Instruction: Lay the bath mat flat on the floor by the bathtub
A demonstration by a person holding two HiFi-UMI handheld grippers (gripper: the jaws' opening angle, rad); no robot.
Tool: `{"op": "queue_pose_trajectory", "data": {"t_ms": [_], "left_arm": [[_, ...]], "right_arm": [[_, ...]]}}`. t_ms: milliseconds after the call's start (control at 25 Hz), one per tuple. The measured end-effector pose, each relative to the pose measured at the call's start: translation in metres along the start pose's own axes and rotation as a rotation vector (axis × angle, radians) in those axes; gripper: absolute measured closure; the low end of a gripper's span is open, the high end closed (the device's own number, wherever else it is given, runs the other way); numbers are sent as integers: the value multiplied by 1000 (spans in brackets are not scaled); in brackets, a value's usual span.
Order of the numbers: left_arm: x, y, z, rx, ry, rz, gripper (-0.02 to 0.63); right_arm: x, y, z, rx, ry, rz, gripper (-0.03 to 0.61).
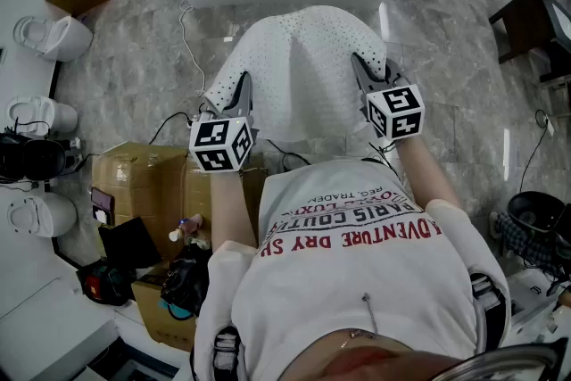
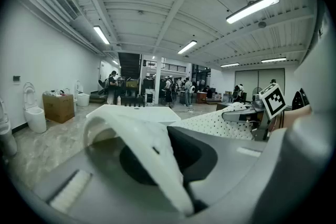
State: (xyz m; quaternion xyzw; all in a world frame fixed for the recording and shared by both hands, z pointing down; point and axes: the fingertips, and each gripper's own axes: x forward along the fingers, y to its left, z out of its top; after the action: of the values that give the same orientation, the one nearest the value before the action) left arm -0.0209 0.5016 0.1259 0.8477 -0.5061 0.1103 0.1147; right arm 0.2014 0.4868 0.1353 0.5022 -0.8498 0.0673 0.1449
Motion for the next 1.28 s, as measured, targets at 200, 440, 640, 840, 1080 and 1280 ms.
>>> {"op": "queue_pose_trajectory", "data": {"t_ms": [200, 440, 640, 840, 1080, 1280], "left_arm": [[-2, 4, 1, -11, -6, 11, 594], [-5, 5, 0, -25, -11, 12, 594], [-13, 7, -10, -31, 15, 36, 594], [-15, 26, -22, -60, 33, 71, 594], [2, 57, -35, -98, 58, 124, 594], [41, 102, -41, -109, 86, 162, 594]], "right_arm": [[1, 1, -1, 3, 0, 3, 561], [4, 3, 1, 13, -4, 14, 561], [12, 5, -9, 60, 18, 33, 561], [35, 15, -20, 80, 56, 69, 561], [83, 17, -27, 70, 101, 141, 560], [153, 7, -26, 84, 124, 184, 561]]}}
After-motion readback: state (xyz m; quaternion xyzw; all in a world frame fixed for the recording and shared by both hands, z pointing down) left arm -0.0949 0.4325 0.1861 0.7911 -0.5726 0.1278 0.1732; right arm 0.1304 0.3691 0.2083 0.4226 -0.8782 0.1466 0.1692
